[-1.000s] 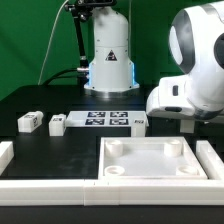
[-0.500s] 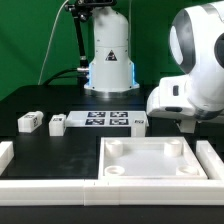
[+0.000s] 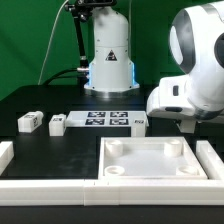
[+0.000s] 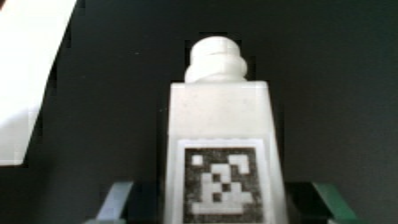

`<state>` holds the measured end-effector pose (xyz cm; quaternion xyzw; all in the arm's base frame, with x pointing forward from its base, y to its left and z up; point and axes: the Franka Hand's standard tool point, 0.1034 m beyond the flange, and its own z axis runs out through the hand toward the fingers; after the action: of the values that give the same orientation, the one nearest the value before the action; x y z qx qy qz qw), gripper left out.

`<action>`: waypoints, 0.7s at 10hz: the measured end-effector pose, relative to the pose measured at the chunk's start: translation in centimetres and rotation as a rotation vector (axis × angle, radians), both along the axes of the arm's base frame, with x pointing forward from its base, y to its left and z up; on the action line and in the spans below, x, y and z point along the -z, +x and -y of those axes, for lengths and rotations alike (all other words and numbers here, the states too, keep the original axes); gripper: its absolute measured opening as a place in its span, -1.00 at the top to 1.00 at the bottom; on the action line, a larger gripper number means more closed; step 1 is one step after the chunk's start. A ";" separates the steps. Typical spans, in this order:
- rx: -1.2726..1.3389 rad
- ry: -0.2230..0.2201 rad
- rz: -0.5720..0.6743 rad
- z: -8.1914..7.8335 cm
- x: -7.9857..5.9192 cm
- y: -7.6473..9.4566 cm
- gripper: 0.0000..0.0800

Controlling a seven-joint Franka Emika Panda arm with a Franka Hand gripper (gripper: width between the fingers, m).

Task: Assemble one leg

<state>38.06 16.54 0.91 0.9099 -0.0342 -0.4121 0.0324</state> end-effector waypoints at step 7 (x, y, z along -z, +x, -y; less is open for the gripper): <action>-0.016 0.070 0.118 1.8 -5.5 4.5 0.27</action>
Offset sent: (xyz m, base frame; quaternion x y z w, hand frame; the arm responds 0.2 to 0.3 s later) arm 0.0214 -0.0150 0.0631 0.0074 0.0332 -0.0155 0.9993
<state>42.60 14.71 6.41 0.9334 -0.0145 -0.3585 0.0017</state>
